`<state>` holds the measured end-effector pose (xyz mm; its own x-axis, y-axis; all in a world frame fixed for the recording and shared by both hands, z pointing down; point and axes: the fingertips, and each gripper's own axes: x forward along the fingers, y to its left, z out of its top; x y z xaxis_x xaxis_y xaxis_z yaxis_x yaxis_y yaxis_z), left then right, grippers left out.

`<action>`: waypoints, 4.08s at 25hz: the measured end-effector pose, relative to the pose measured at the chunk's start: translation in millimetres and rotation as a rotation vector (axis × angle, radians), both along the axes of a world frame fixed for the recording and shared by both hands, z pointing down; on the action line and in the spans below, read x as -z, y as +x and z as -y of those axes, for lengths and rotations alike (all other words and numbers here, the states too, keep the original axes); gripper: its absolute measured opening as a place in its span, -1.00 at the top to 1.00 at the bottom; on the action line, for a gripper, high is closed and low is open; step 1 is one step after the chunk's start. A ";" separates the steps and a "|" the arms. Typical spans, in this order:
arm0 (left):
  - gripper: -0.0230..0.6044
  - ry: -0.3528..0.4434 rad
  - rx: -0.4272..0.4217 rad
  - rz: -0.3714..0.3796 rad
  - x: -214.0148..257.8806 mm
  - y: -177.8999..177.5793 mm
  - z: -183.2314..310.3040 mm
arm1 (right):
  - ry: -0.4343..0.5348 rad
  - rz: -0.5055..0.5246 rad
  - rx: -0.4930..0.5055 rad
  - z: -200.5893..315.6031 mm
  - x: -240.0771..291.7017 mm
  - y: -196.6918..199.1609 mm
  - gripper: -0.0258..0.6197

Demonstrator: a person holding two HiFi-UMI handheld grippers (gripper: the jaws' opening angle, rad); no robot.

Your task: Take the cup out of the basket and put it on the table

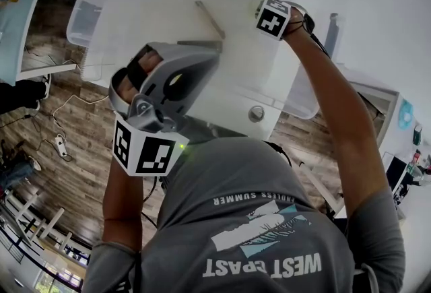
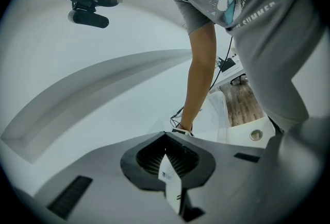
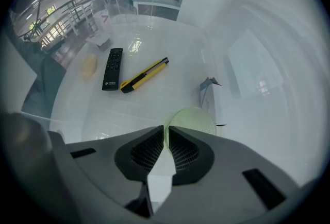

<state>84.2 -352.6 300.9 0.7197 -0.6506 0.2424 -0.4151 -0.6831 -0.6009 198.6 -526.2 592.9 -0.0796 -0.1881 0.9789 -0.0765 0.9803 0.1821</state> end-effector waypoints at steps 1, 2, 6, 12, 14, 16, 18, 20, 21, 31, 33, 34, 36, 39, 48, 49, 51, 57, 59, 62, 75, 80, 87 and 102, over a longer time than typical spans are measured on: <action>0.90 -0.001 0.000 0.000 -0.5 -0.4 0.2 | 0.000 -0.001 -0.005 0.9 -0.1 0.1 0.79; 0.90 -0.001 0.001 -0.001 -1.0 -0.9 0.2 | -0.003 -0.003 -0.011 1.0 0.1 0.2 0.80; 0.90 -0.001 0.005 -0.003 -1.1 -3.4 -2.0 | 0.000 0.000 -0.025 -2.6 4.7 0.7 0.83; 0.90 0.008 0.003 -0.001 -0.2 -3.9 -6.8 | 0.039 0.057 -0.035 -7.4 29.9 -9.6 0.84; 0.90 0.010 -0.001 0.001 0.1 -2.0 -9.3 | 0.057 0.078 -0.026 -12.5 42.2 -14.9 0.84; 0.90 0.012 -0.004 0.003 0.3 -0.7 -11.1 | 0.078 0.107 -0.016 -18.0 57.6 -22.6 0.84; 0.90 0.015 -0.006 0.003 0.9 0.6 -13.1 | 0.104 0.137 -0.005 -23.9 75.3 -30.3 0.84; 0.90 0.018 -0.010 0.004 2.0 2.9 -16.0 | 0.135 0.163 0.011 -30.8 93.9 -35.7 0.84; 0.90 0.020 -0.012 0.005 2.5 4.5 -17.6 | 0.147 0.178 0.019 -35.1 103.4 -38.3 0.84; 0.90 0.037 -0.032 0.017 7.7 21.5 -36.6 | 0.286 0.336 0.085 -84.2 206.5 -56.0 0.84; 0.90 0.039 -0.034 0.019 8.5 24.4 -40.9 | 0.308 0.370 0.097 -98.5 226.1 -57.5 0.84; 0.90 0.041 -0.034 0.020 9.1 25.8 -43.0 | 0.318 0.386 0.103 -106.4 235.4 -58.0 0.84; 0.90 0.047 -0.034 0.024 10.4 28.5 -46.8 | 0.333 0.418 0.116 -123.3 251.9 -58.4 0.84; 0.90 0.051 -0.031 0.029 11.3 31.1 -52.3 | 0.340 0.455 0.137 -150.6 268.1 -58.4 0.84; 0.90 0.072 -0.007 0.024 20.1 32.3 -67.8 | 0.304 0.523 0.186 -229.2 290.9 -55.4 0.84; 0.90 0.073 -0.003 0.021 21.0 32.6 -70.8 | 0.298 0.525 0.191 -237.6 291.8 -54.5 0.84; 0.90 0.073 0.003 0.016 22.2 33.4 -77.6 | 0.286 0.529 0.200 -254.3 292.6 -52.5 0.84; 0.90 0.066 0.024 0.017 16.7 34.8 -96.1 | 0.241 0.525 0.235 -300.2 283.5 -46.3 0.84; 0.90 0.061 0.031 0.019 13.5 35.2 -102.7 | 0.223 0.518 0.246 -313.0 275.5 -43.8 0.84; 0.90 0.049 0.044 0.020 7.3 35.5 -109.4 | 0.184 0.509 0.264 -328.1 260.3 -41.6 0.84; 0.90 0.012 0.084 0.020 -6.8 29.1 -112.4 | 0.022 0.436 0.296 -350.5 164.9 -39.1 0.84; 0.90 -0.001 0.093 0.028 -12.4 26.6 -113.5 | -0.033 0.388 0.273 -350.1 121.2 -32.5 0.84; 0.90 -0.010 0.096 0.031 -16.5 28.4 -117.5 | -0.077 0.348 0.246 -350.6 71.1 -26.9 0.84; 0.90 -0.024 0.101 0.025 -21.5 32.4 -122.1 | -0.125 0.220 0.256 -354.0 12.1 -19.6 0.84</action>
<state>116.7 -230.5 322.4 0.6445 -0.7131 0.2758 -0.4672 -0.6528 -0.5963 179.0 -172.3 580.7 -0.3200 -0.0148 0.9473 0.1504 0.9864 0.0662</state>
